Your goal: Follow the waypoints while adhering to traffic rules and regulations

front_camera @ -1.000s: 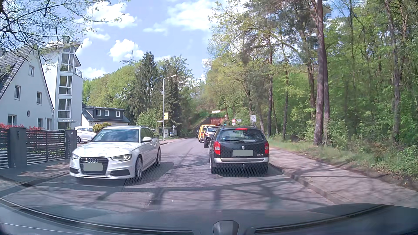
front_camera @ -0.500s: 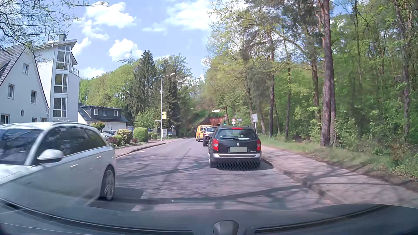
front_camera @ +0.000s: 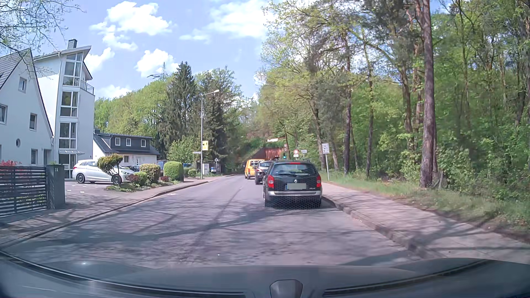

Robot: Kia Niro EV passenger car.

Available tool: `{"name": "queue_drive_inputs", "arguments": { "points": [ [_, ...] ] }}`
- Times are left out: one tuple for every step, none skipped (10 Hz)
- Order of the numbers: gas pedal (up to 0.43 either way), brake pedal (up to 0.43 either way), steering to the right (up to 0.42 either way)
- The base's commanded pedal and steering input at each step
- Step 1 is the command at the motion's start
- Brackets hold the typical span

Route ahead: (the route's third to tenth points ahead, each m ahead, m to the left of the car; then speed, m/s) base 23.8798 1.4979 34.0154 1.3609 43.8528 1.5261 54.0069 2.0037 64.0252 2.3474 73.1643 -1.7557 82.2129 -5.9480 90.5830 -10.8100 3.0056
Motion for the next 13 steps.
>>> {"name": "queue_drive_inputs", "arguments": {
  "points": [
    [0.228,0.000,0.006],
    [0.228,0.000,0.006],
    [0.228,0.000,0.005],
    [0.228,0.000,0.005],
    [0.228,0.000,0.004],
    [0.228,0.000,0.004],
    [0.228,0.000,0.003],
    [0.228,0.000,0.002],
    [0.209,0.000,0.002],
    [0.197,0.000,0.002],
    [0.177,0.000,0.002],
    [0.177,0.000,0.002],
    [0.177,0.000,0.002]
  ]
}}
